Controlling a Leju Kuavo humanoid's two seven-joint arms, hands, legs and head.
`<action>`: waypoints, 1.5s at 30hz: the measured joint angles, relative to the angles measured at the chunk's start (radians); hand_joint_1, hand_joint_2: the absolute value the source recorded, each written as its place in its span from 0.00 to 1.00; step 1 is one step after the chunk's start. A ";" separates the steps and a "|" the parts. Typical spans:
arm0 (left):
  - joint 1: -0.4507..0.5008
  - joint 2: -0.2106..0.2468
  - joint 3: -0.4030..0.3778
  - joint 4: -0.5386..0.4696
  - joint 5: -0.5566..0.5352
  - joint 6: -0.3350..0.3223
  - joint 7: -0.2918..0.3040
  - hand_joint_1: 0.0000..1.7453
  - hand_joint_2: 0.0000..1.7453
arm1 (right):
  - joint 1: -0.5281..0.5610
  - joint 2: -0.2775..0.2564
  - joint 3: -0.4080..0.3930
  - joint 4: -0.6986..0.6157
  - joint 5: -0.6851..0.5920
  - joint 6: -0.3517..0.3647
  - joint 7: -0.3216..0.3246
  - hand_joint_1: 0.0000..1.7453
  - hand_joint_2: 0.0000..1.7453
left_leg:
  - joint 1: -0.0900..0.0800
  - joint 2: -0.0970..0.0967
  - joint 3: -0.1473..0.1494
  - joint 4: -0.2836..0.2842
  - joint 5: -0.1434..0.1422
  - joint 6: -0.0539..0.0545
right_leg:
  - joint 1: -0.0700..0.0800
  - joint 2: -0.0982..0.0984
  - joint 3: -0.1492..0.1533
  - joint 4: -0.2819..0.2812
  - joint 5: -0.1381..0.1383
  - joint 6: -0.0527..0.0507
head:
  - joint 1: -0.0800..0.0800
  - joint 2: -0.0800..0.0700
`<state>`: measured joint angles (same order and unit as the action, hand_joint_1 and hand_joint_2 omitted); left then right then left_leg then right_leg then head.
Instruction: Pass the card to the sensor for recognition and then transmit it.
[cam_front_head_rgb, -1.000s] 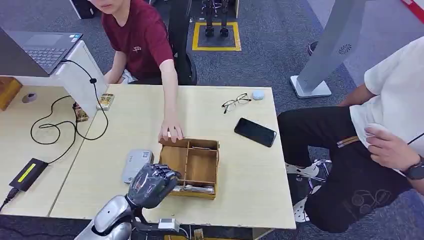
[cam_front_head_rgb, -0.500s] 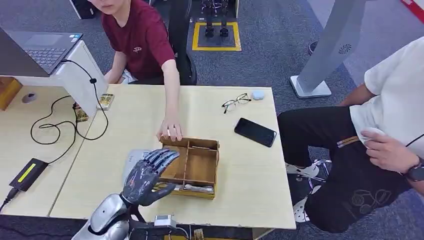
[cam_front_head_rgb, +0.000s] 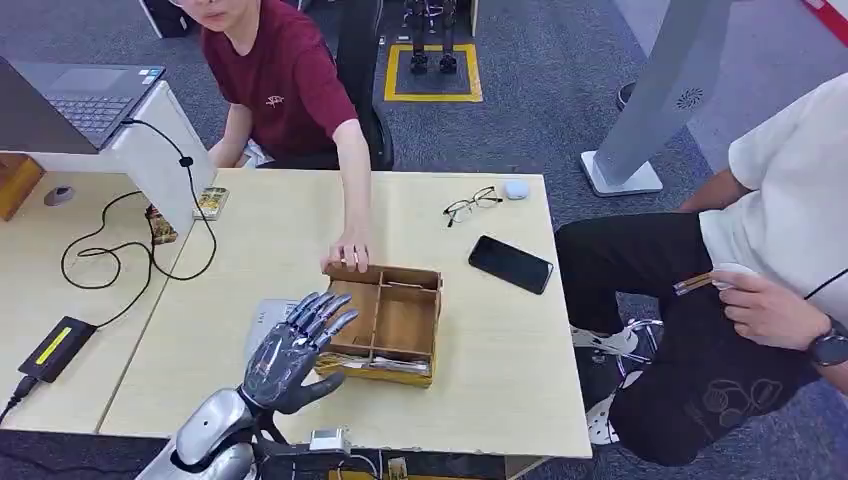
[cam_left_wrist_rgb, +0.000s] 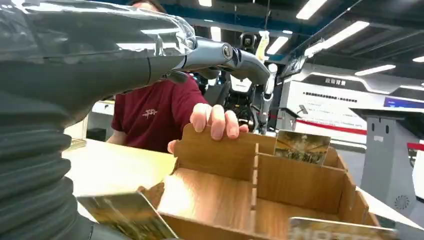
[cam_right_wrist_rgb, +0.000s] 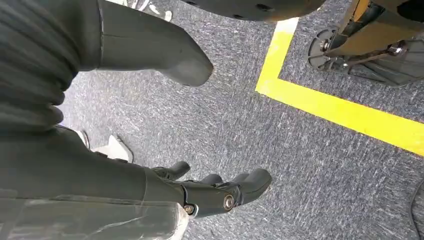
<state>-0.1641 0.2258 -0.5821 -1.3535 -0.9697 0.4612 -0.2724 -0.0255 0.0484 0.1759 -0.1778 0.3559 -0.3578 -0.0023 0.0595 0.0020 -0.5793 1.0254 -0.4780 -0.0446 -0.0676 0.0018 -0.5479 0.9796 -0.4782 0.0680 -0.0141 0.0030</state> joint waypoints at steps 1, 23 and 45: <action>0.000 0.000 0.000 0.000 -0.001 -0.002 0.000 0.00 1.00 | 0.000 0.000 0.000 0.000 0.000 0.000 0.000 0.00 1.00 | 0.000 0.000 0.000 0.000 0.000 0.000 | 0.000 0.000 0.000 0.000 0.000 0.000 | 0.000 0.000; -0.022 0.002 0.006 0.074 -0.086 -0.004 0.073 0.00 1.00 | -0.001 0.000 -0.003 0.000 0.016 0.006 0.003 0.00 1.00 | 0.000 0.000 0.000 0.000 0.000 0.000 | 0.000 0.000 0.000 0.000 0.000 0.000 | 0.000 0.000; -0.015 0.002 0.006 0.057 -0.002 -0.039 0.018 0.00 1.00 | -0.001 0.000 -0.011 0.000 0.031 0.006 0.002 0.00 1.00 | 0.000 0.000 0.000 0.000 0.000 0.000 | 0.000 0.000 0.000 0.000 0.000 0.000 | 0.000 0.000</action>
<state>-0.1795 0.2281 -0.5764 -1.2966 -0.9712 0.4223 -0.2548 -0.0264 0.0484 0.1644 -0.1778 0.3872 -0.3513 0.0000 0.0595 0.0021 -0.5793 1.0254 -0.4779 -0.0446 -0.0676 0.0019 -0.5479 0.9796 -0.4782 0.0680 -0.0145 0.0031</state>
